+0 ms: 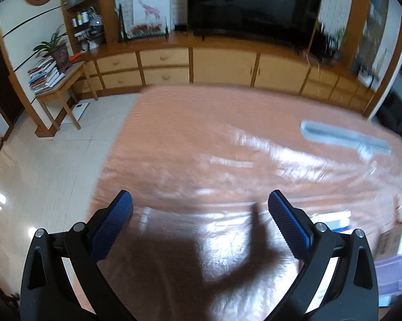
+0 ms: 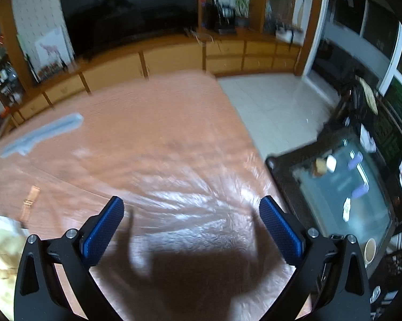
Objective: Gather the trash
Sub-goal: 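Grasp the blue tissue with the right tool while the left tool grasps the small cardboard box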
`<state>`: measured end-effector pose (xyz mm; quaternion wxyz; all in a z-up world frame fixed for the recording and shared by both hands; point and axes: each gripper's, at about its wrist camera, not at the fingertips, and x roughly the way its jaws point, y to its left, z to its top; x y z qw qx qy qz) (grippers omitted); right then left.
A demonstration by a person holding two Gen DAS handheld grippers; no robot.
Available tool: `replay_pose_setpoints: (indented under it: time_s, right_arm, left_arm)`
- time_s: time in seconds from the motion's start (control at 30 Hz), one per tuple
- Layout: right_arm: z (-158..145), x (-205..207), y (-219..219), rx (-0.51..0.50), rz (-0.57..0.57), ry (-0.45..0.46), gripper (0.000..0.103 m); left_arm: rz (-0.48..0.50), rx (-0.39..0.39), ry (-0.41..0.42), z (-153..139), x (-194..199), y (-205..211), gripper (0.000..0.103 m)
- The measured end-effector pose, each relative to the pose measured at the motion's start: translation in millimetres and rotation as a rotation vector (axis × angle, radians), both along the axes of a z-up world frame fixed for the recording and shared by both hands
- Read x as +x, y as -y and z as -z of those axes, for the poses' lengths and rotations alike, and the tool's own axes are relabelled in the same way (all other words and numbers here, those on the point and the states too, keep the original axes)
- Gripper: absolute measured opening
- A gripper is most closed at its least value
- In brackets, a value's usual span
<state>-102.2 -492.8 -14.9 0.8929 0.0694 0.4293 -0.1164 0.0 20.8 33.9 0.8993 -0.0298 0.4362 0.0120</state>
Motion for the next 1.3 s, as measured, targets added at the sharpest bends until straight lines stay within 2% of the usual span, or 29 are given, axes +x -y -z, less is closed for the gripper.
replay_pose_setpoints:
  time_s: [0.1, 0.2, 0.27, 0.37, 0.5, 0.67, 0.83, 0.9, 1.1, 1.17, 1.23, 1.27, 1.3]
  right_arm:
    - [-39, -23, -17, -0.037, -0.054, 0.102, 0.099]
    - [-67, -38, -37, -0.067, -0.111, 0.157, 0.099]
    - [-84, -50, -51, -0.045, -0.157, 0.187, 0.099]
    - [-105, -78, -75, -0.014, -0.236, 0.239, 0.099]
    - [-114, -121, -110, 0.044, -0.354, 0.244, 0.099]
    - [-103, -158, -144, 0.101, -0.442, 0.191, 0.099]
    - [-74, -170, -173, 0.091, -0.471, 0.125, 0.099]
    - [-61, -165, -182, 0.062, -0.451, 0.103, 0.099]
    - [-23, -145, -191, 0.079, -0.395, 0.048, 0.099]
    - [-18, -139, -188, 0.1, -0.384, 0.041, 0.099]
    - [-16, -135, -185, 0.13, -0.385, 0.047, 0.099]
    - [-15, -133, -184, 0.136, -0.379, 0.047, 0.097]
    - [-14, -131, -182, 0.154, -0.374, 0.044, 0.086]
  left_arm:
    - [0.043, -0.013, 0.068, -21, -15, 1, 0.101]
    - [0.083, 0.005, 0.104, -35, -33, 6, 0.101]
    - [0.117, 0.02, 0.131, -49, -48, 21, 0.101]
    - [0.199, -0.005, 0.167, -62, -73, 33, 0.101]
    - [0.326, -0.043, 0.172, -73, -119, 54, 0.101]
    - [0.456, -0.117, 0.145, -78, -157, 75, 0.101]
    - [0.596, -0.047, 0.117, -61, -179, 110, 0.102]
    - [0.62, -0.024, 0.102, -51, -179, 120, 0.102]
    - [0.666, 0.007, 0.076, -32, -174, 134, 0.101]
    - [0.681, 0.019, 0.085, -31, -172, 137, 0.093]
    - [0.691, 0.027, 0.066, -27, -169, 141, 0.076]
    - [0.689, 0.03, 0.06, -26, -168, 142, 0.073]
    - [0.688, 0.022, 0.051, -25, -166, 141, 0.064]
